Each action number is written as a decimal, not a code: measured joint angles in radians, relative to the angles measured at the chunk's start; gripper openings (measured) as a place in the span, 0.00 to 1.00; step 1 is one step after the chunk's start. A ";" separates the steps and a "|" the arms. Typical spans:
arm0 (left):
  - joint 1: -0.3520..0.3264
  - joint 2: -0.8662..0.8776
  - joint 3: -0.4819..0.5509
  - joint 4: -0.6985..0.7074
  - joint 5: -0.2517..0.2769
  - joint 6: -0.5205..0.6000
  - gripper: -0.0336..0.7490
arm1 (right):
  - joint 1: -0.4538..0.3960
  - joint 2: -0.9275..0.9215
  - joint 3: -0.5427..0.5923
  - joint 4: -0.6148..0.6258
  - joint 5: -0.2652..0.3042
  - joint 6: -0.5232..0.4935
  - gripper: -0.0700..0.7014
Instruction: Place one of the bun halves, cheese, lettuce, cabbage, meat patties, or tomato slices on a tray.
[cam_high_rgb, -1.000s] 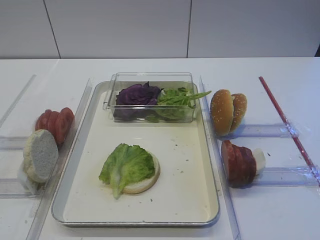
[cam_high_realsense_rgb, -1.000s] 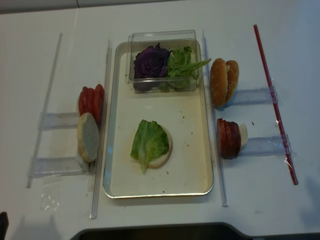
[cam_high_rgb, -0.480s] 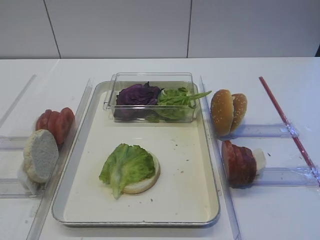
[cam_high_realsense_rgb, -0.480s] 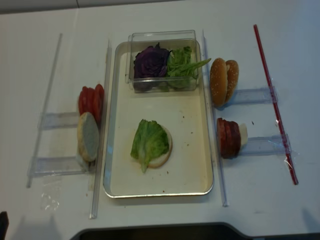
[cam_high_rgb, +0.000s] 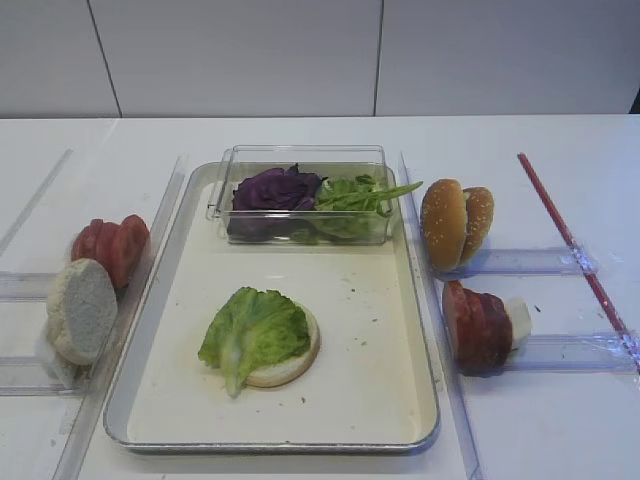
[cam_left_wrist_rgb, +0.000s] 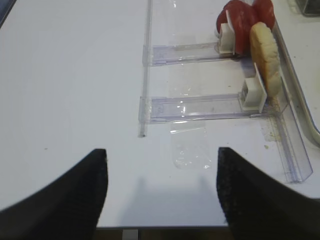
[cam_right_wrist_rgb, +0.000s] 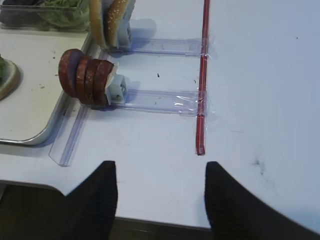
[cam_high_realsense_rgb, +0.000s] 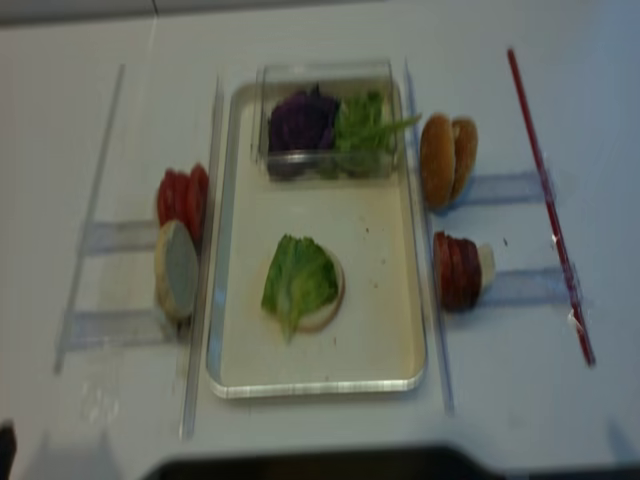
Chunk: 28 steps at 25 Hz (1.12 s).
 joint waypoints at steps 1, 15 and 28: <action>0.000 0.000 0.000 0.000 0.000 0.000 0.64 | 0.000 0.000 0.002 0.000 0.000 0.002 0.66; 0.000 0.000 0.000 0.000 0.000 0.000 0.64 | 0.000 0.000 0.023 -0.012 -0.047 0.011 0.66; 0.000 0.000 0.000 0.000 0.000 0.000 0.64 | 0.000 0.000 0.027 -0.007 -0.061 0.013 0.66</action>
